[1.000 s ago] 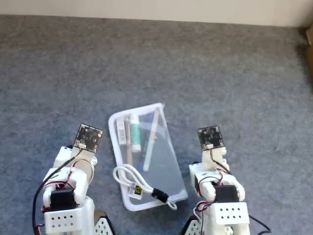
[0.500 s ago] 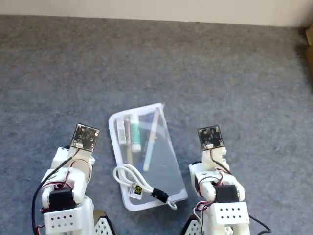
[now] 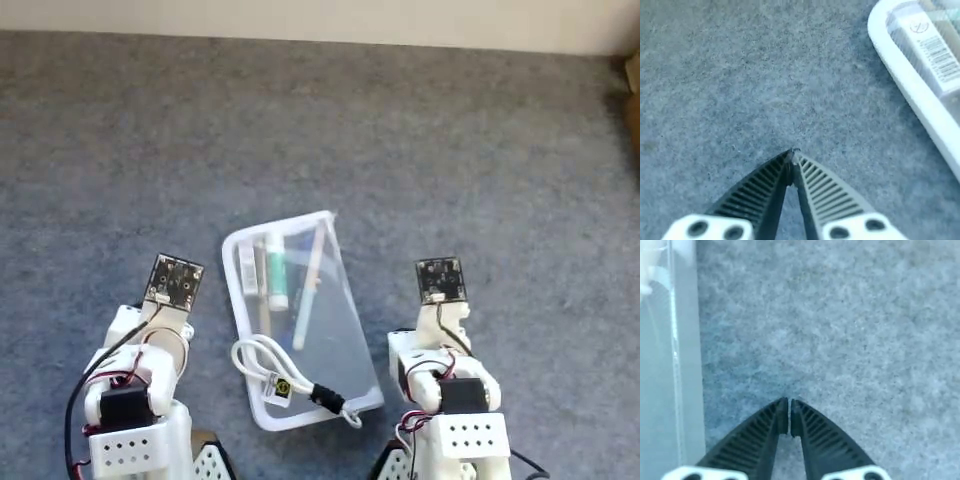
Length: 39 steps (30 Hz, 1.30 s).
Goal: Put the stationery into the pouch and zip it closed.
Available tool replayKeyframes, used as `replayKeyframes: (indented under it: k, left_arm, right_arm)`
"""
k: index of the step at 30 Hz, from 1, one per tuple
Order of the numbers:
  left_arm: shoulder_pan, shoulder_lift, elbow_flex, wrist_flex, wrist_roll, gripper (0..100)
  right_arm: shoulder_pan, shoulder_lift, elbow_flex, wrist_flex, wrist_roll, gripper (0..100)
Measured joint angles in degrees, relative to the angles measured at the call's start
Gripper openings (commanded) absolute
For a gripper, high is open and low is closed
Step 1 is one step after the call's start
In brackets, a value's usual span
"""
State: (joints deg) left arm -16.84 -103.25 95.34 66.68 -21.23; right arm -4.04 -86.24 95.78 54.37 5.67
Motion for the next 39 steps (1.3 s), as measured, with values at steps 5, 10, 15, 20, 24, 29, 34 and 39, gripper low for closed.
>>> replayKeyframes:
  k: [5,10,15,20,24,29,34,39]
  left_arm:
    - [0.0,0.0,0.0,0.0,0.0,0]
    - [0.0,0.0,0.0,0.0,0.0,0]
    - [0.0,0.0,0.0,0.0,0.0,0]
    - [0.0,0.0,0.0,0.0,0.0,0]
    - [0.0,0.0,0.0,0.0,0.0,0]
    - [0.0,0.0,0.0,0.0,0.0,0]
    - [0.0,0.0,0.0,0.0,0.0,0]
    - [3.8,-0.1,0.0,1.1,0.0,0]
  right_arm:
    - [0.0,0.0,0.0,1.8,0.0,0.5]
    - [0.3,-0.5,-0.9,7.7,0.0,0.5]
    - [0.1,-0.5,-1.1,9.8,-0.1,0.5]
    - [1.2,-4.1,-1.2,12.6,0.0,0.5]
    - [2.0,-16.0,-0.9,18.5,0.0,0.5]
    - [2.3,-17.1,-0.8,18.7,0.0,0.5]
    - [2.5,-17.0,-0.8,18.5,0.0,0.5]
    - [2.5,-16.5,-0.4,18.5,0.0,0.5]
